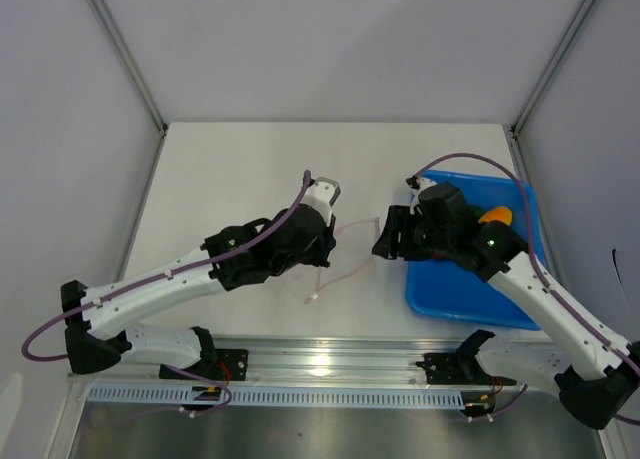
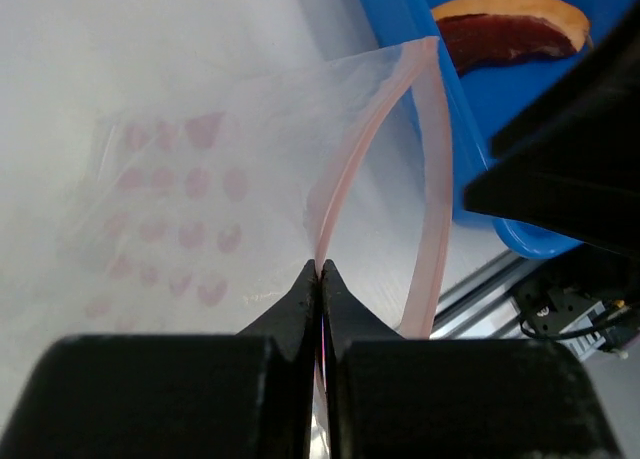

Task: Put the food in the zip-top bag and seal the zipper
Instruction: Open the zipper of the food storage bag at the center of the board, then pick up the fake bread from the bin.

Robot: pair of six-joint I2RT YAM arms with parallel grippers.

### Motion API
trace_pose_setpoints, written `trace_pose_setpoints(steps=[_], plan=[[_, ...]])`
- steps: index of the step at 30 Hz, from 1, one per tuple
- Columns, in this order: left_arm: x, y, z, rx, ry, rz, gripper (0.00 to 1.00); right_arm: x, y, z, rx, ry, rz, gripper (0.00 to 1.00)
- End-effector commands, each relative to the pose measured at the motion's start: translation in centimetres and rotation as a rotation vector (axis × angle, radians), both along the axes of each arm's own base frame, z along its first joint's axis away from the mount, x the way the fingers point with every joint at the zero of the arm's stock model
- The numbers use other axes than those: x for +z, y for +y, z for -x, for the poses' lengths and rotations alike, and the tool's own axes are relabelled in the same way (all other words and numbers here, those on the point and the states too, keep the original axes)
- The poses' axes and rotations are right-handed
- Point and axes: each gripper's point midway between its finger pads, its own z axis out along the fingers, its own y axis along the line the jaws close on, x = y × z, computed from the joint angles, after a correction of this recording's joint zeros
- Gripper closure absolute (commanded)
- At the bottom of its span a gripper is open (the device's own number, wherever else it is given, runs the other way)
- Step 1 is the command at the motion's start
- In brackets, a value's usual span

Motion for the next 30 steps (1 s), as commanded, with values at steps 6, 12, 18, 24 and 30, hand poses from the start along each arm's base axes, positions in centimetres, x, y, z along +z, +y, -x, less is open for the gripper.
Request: trace_pose_setpoints(steps=[6, 12, 18, 24, 30], plan=[[1.3, -0.6, -3.0, 0.033, -0.06, 0.027, 0.99, 7.5, -8.4, 0.1, -0.238, -0.146, 0.074, 0.24], [0.8, -0.8, -3.1, 0.007, -0.062, -0.008, 0.99, 5.0, -18.3, -3.3, -0.54, -0.038, 0.184, 0.23], [0.5, -1.1, -2.1, -0.032, -0.042, 0.034, 1.0, 2.3, -21.9, -6.5, -0.752, 0.049, 0.082, 0.23], [0.3, -1.3, -1.2, -0.079, -0.026, 0.058, 0.99, -2.5, -22.9, -9.7, -0.913, 0.186, -0.076, 0.21], [0.0, -1.1, -1.0, -0.084, -0.023, 0.054, 0.99, -6.6, -21.4, -12.0, -0.919, 0.241, -0.099, 0.16]])
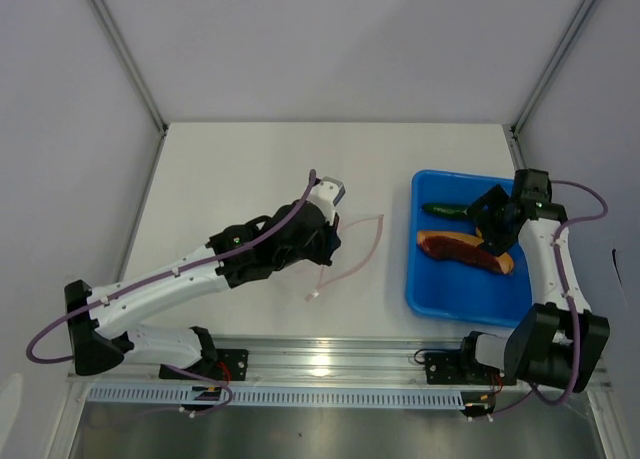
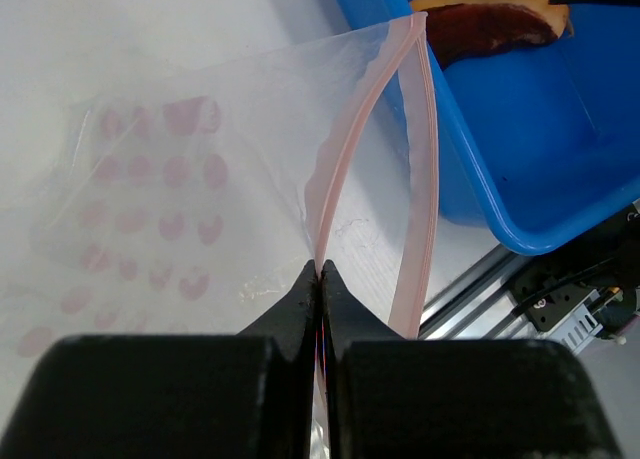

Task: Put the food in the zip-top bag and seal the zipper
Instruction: Pick up the fake bread from the bin.

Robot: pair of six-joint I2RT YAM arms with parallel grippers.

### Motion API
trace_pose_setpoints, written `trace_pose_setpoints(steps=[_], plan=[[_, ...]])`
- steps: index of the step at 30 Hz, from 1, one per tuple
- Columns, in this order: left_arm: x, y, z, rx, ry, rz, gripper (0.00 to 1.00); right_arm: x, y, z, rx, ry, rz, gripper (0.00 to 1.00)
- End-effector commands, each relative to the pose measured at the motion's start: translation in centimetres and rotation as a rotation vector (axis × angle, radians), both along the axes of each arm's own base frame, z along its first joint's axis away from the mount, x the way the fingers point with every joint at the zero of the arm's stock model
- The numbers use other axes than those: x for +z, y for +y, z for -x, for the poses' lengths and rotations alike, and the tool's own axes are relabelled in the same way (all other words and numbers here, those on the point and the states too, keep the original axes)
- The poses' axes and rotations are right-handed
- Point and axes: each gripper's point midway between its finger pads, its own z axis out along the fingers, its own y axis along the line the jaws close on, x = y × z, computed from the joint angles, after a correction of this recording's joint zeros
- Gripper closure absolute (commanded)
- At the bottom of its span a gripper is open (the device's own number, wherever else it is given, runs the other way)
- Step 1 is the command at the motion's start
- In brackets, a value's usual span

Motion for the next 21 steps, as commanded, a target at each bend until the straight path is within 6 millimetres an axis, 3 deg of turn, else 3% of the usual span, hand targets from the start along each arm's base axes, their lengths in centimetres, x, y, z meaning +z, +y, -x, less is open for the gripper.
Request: trace_pose_setpoints(steps=[1, 5, 9, 14, 16, 17, 21], plan=[[1.5, -0.1, 0.0, -0.02, -0.033, 0.047, 0.99, -0.2, 2.3, -3.2, 0.032, -0.063, -0.025, 0.16], [1.6, -0.1, -0.1, -0.011, -0.033, 0.05, 0.99, -2.3, 2.5, -3.7, 0.04, 0.01, 0.035, 0.18], [2.0, -0.3, -0.3, -0.012, -0.036, 0.047, 1.0, -4.0, 1.6, -3.1, -0.068, 0.118, 0.046, 0.17], [2.1, -1.0, -0.4, -0.024, -0.03, 0.04, 0.99, -5.8, 0.0, -2.9, -0.198, 0.201, 0.077, 0.13], [2.0, -1.1, -0.3, -0.029, -0.024, 0.04, 0.99, -6.2, -0.4, -3.1, -0.243, 0.204, 0.091, 0.01], [2.0, -1.2, -0.3, -0.03, -0.022, 0.042, 0.99, -6.9, -0.6, -3.1, -0.257, 0.225, 0.099, 0.01], [2.1, -1.2, -0.3, -0.03, -0.026, 0.042, 0.99, -8.8, 0.4, -3.5, -0.274, 0.269, 0.056, 0.0]])
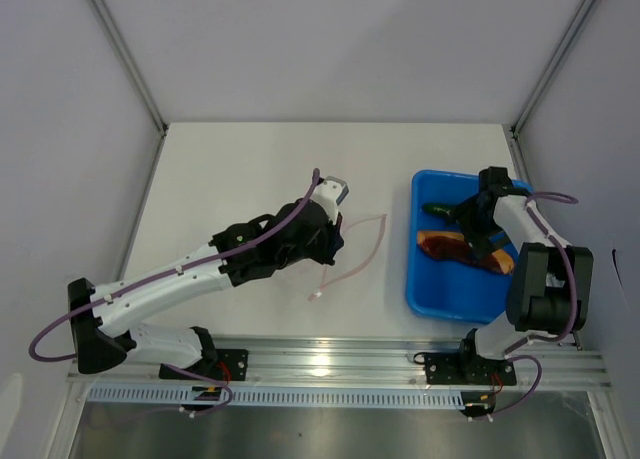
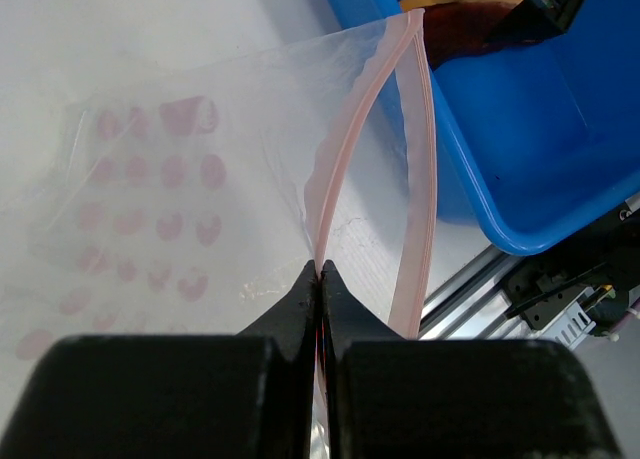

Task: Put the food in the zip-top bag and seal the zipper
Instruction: Pick up the fake bread from the bin.

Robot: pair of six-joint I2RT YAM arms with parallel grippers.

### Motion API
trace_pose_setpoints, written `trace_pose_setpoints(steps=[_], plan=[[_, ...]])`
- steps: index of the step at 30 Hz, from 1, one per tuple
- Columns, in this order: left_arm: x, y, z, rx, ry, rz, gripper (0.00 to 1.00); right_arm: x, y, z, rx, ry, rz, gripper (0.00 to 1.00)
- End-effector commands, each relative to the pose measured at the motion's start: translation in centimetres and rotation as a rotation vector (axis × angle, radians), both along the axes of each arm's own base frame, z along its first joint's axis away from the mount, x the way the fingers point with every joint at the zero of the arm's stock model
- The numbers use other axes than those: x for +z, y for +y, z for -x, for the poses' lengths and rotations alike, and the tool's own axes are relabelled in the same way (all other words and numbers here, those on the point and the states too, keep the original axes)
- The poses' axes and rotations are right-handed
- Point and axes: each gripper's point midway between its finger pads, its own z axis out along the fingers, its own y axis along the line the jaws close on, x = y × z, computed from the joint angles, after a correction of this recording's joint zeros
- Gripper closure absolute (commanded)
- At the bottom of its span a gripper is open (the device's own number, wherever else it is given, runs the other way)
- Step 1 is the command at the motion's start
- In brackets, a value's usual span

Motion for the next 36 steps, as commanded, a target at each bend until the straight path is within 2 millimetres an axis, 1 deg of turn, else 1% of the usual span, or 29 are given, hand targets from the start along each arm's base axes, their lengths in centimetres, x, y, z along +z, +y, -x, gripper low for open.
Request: trace_pose_setpoints(steps=[1, 2, 7, 12, 14, 16, 19, 20, 22, 23, 27, 30, 32, 34, 36], plan=[[2.0, -0.4, -0.3, -0.017, -0.035, 0.033, 0.99, -0.7, -0.1, -1.4, -0.081, 0.006, 0.009, 0.01], [1.9, -0.4, -0.3, -0.017, -0.034, 0.028, 1.0, -1.2, 0.0, -1.5, -0.098, 0.021, 0.008, 0.01], [1.9, -0.2, -0.3, -0.016, -0.037, 0.027, 1.0, -2.0, 1.1, -2.0, -0.106, 0.029, 0.025, 0.01], [1.7, -0.2, -0.3, -0.019, -0.035, 0.027, 0.99, -1.9, 0.9, -3.0, -0.148, 0.008, 0.053, 0.01], [1.8, -0.3, -0.2, -0.026, -0.033, 0.032, 0.99, -2.2, 0.9, -3.1, -0.167, 0.014, 0.051, 0.0], [1.8, -0.3, -0.2, -0.027, -0.033, 0.034, 0.99, -2.8, 1.9, -3.1, -0.15, 0.034, 0.045, 0.0], [1.8, -0.3, -0.2, -0.029, -0.033, 0.036, 0.99, -3.1, 2.4, -2.9, -0.157, 0.04, 0.046, 0.0], [1.8, -0.3, -0.1, -0.033, -0.033, 0.037, 0.99, -3.0, 2.5, -3.3, -0.149, 0.019, 0.043, 0.01], [1.8, -0.4, -0.1, -0.036, -0.033, 0.038, 0.99, -2.7, 2.5, -3.4, -0.136, -0.003, 0.058, 0.01], [1.7, -0.3, 0.0, -0.035, -0.032, 0.038, 0.99, -2.0, 2.6, -3.9, -0.115, -0.037, 0.064, 0.01], [1.5, -0.3, 0.0, -0.038, -0.029, 0.037, 0.99, -0.5, 2.6, -4.2, -0.073, -0.074, 0.101, 0.01], [1.4, -0.5, 0.1, -0.042, -0.023, 0.038, 0.99, -0.8, 1.8, -3.6, -0.085, -0.05, 0.121, 0.01], [1.3, -0.5, 0.1, -0.043, -0.022, 0.039, 0.99, -1.2, 1.8, -3.1, -0.07, -0.029, 0.12, 0.01], [1.6, -0.6, 0.1, -0.044, -0.026, 0.046, 0.99, -1.1, 1.7, -3.1, -0.054, -0.032, 0.128, 0.01], [1.4, -0.5, 0.1, -0.045, -0.024, 0.041, 0.99, -0.6, 1.8, -3.3, -0.032, -0.051, 0.133, 0.01]])
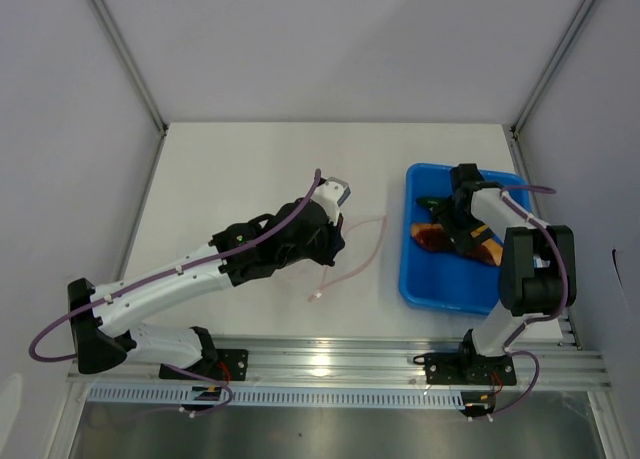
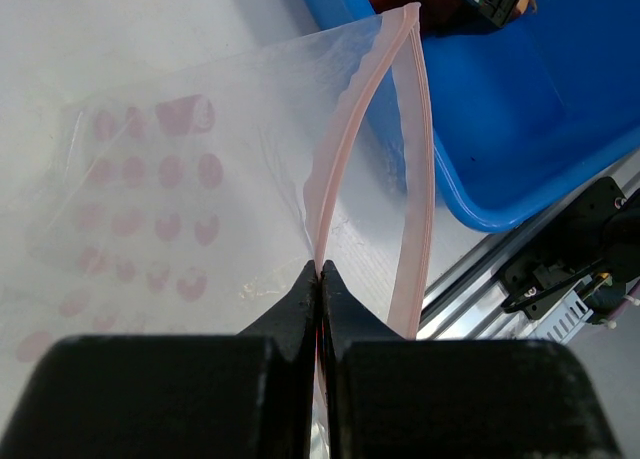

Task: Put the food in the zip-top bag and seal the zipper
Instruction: Pick up the fake bread from the bin.

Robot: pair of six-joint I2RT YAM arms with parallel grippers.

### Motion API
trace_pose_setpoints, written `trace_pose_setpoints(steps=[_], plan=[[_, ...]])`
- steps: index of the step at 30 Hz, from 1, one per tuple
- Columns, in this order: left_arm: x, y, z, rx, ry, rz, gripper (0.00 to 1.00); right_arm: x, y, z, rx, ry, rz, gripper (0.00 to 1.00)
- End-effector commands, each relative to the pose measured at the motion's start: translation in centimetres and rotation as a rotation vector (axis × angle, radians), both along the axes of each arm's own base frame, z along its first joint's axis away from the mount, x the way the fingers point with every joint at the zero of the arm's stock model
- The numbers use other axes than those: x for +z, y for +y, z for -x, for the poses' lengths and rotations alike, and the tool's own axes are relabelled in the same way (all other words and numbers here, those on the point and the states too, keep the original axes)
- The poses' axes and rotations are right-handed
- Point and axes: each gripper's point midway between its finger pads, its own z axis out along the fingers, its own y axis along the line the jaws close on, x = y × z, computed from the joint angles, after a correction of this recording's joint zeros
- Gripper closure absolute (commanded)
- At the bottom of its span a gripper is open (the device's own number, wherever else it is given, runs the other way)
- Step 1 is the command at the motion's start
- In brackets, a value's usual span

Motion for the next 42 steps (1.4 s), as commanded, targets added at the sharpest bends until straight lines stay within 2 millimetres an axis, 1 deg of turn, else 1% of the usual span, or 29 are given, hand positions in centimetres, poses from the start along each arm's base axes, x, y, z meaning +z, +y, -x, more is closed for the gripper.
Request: trace_pose_setpoints(steps=[1, 3, 4, 5, 6, 7, 9, 10, 12, 14, 15, 16, 17, 20, 22, 23, 24, 25, 28, 29, 30, 31, 33, 34, 36, 37, 38, 39, 42], plan=[[1.6, -0.3, -0.3, -0.011, -0.029, 0.044, 0.99, 2.4, -0.8, -1.2, 0.039, -0.087, 0.061, 0.01], [1.4, -0.2, -0.2, -0.011, -0.027, 0.041, 0.99, 3.5, -0.6, -1.8, 0.058, -0.116, 0.074, 0.01], [1.4, -0.3, -0.3, -0.011, -0.026, 0.037, 0.99, 3.7, -0.4, -1.7, 0.066, -0.112, 0.082, 0.01], [1.3, -0.3, -0.3, -0.012, -0.024, 0.037, 1.0, 4.6, -0.5, -2.3, 0.066, -0.13, 0.103, 0.01], [1.4, -0.4, -0.3, -0.013, -0.025, 0.04, 0.99, 4.9, -0.5, -2.6, 0.068, -0.132, 0.116, 0.01], [1.4, -0.4, -0.2, -0.014, -0.022, 0.04, 0.99, 4.8, -0.2, -2.5, 0.077, -0.116, 0.129, 0.01], [1.4, -0.5, -0.3, -0.015, -0.022, 0.042, 0.99, 5.1, -0.2, -3.2, 0.072, -0.121, 0.14, 0.01], [1.4, -0.5, -0.3, -0.015, -0.022, 0.041, 0.99, 4.2, -0.2, -3.2, 0.073, -0.089, 0.142, 0.01], [1.6, -0.6, -0.3, -0.014, -0.025, 0.044, 0.99, 3.6, -0.5, -3.6, 0.067, -0.06, 0.158, 0.01], [1.6, -0.6, -0.3, -0.015, -0.026, 0.044, 1.0, 2.4, -0.9, -3.9, 0.061, -0.01, 0.181, 0.01], [1.2, -0.5, -0.3, -0.015, -0.022, 0.035, 0.99, 2.0, -1.0, -4.0, 0.063, 0.004, 0.189, 0.01], [1.6, -0.5, -0.3, -0.016, -0.025, 0.044, 0.99, 1.8, -1.1, -4.2, 0.063, 0.014, 0.194, 0.01], [1.7, -0.5, -0.3, -0.015, -0.027, 0.044, 0.99, 0.8, -1.1, -4.2, 0.07, 0.046, 0.204, 0.03], [1.6, -0.3, -0.3, -0.014, -0.031, 0.037, 0.99, -0.6, -1.5, -3.7, 0.074, 0.103, 0.227, 0.05], [1.6, -0.2, -0.4, -0.006, -0.033, 0.038, 0.99, -1.0, -1.5, -3.5, 0.075, 0.107, 0.229, 0.07], [1.4, -0.1, -0.5, -0.004, -0.032, 0.034, 0.99, -1.4, -1.4, -3.1, 0.078, 0.116, 0.228, 0.1], [1.4, -0.1, -0.5, -0.003, -0.031, 0.036, 0.99, -1.4, -1.1, -3.3, 0.082, 0.105, 0.224, 0.11], [1.4, 0.0, -0.5, -0.003, -0.031, 0.036, 0.99, -1.5, -1.0, -3.2, 0.084, 0.103, 0.221, 0.16], [1.3, -0.1, -0.5, -0.005, -0.028, 0.036, 1.0, -1.5, -1.1, -3.0, 0.078, 0.102, 0.221, 0.25], [1.3, -0.1, -0.5, -0.004, -0.026, 0.036, 0.99, -1.6, -0.9, -2.9, 0.085, 0.103, 0.213, 0.34], [1.5, -0.1, -0.5, -0.003, -0.027, 0.041, 0.99, -1.5, -0.7, -2.9, 0.094, 0.097, 0.207, 0.38], [1.4, 0.0, -0.5, -0.004, -0.027, 0.037, 0.99, -1.4, -0.6, -3.0, 0.1, 0.094, 0.2, 0.46], [1.3, 0.0, -0.5, 0.0, -0.024, 0.038, 0.99, -1.2, -0.4, -2.9, 0.106, 0.085, 0.197, 0.55], [1.3, 0.0, -0.4, 0.0, -0.024, 0.04, 1.0, -1.2, -0.4, -2.9, 0.104, 0.081, 0.196, 0.65], [1.4, 0.1, -0.4, 0.002, -0.024, 0.039, 0.99, -1.3, -0.2, -2.9, 0.111, 0.074, 0.183, 0.76], [1.4, 0.2, -0.4, 0.005, -0.023, 0.042, 0.99, -1.3, -0.2, -2.7, 0.11, 0.077, 0.183, 0.89], [1.4, 0.2, -0.4, 0.006, -0.022, 0.042, 1.0, -1.3, -0.3, -2.6, 0.105, 0.084, 0.185, 0.95], [1.4, 0.2, -0.3, 0.006, -0.02, 0.042, 0.99, -1.3, -0.3, -2.6, 0.108, 0.082, 0.184, 1.0], [1.4, 0.4, -0.3, 0.013, -0.021, 0.045, 0.99, -0.9, -0.4, -2.4, 0.109, 0.079, 0.194, 1.0]])
